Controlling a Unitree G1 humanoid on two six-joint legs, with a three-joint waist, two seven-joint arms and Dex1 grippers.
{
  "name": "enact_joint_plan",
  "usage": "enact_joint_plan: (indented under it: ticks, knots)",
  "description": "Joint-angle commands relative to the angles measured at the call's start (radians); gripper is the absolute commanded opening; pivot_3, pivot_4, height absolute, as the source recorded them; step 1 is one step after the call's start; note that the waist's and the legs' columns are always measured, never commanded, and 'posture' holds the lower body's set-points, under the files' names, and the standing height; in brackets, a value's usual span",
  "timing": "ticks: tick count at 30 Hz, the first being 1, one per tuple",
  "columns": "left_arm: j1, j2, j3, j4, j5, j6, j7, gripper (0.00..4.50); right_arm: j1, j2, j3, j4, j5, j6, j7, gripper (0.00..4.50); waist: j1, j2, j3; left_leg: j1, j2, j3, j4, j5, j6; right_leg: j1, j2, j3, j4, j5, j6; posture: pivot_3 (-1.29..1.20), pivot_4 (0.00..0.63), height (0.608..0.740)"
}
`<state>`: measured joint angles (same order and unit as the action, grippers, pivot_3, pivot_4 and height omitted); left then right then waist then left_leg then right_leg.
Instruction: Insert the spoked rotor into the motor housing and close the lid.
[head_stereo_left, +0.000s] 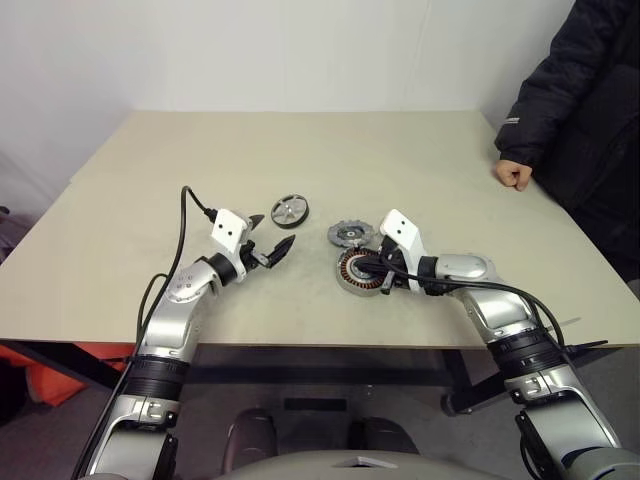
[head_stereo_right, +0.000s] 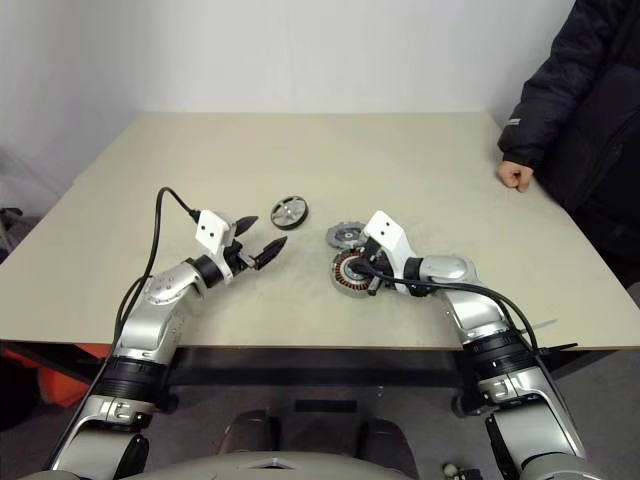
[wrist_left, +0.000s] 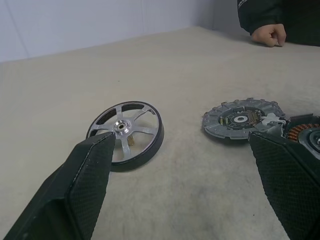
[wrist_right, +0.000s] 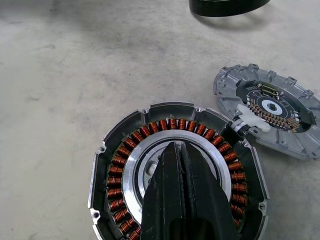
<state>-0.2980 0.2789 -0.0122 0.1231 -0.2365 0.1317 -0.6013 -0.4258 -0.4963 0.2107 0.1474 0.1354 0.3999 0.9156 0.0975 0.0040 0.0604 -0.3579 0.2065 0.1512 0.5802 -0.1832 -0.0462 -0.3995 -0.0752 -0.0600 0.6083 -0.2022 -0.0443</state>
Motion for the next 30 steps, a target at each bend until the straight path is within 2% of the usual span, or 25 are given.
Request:
enact_joint_plan:
  ticks: [1,8,13,17,30]
  knots:
    - [-0.006,0.007,0.009,-0.036,-0.003,-0.006,0.002,4.50,-0.041,0.001,-0.036,-0.028,0.027,0.007,0.002,0.06,0.000,0.000,0.000,0.000,0.000,0.000,0.000,0.000,0.000,0.000,0.000,0.000,0.000,-0.001,0.001,0.00,0.000,0.740]
    - [-0.006,-0.004,0.035,-0.036,-0.024,0.006,0.023,4.50,-0.087,0.008,-0.115,-0.083,0.090,0.021,-0.020,0.06,0.000,0.000,0.000,-0.001,0.000,0.000,0.000,0.000,0.000,-0.001,0.000,0.000,0.000,0.001,-0.002,0.00,0.000,0.740]
    - [-0.021,-0.030,0.084,-0.024,-0.059,0.083,0.098,4.50,-0.126,0.034,-0.155,-0.031,0.068,-0.012,-0.104,0.06,0.000,0.000,0.000,-0.001,0.000,0.000,0.000,0.000,0.000,-0.001,0.000,0.000,0.000,0.001,-0.002,0.00,0.000,0.740]
    - [-0.072,-0.067,0.156,0.033,-0.088,0.200,0.224,4.50,-0.120,0.041,-0.151,-0.033,0.071,-0.012,-0.119,0.06,0.000,0.000,0.000,-0.001,0.000,0.000,0.000,0.000,0.000,-0.001,0.000,0.000,0.000,0.001,-0.002,0.00,0.000,0.740]
    - [-0.106,-0.108,0.224,0.083,-0.163,0.308,0.266,4.50,-0.104,0.036,-0.149,-0.036,0.066,-0.014,-0.137,0.06,0.001,0.000,0.000,-0.002,-0.001,0.000,0.000,0.000,0.000,-0.001,0.000,0.000,0.000,0.001,-0.002,0.00,0.000,0.740]
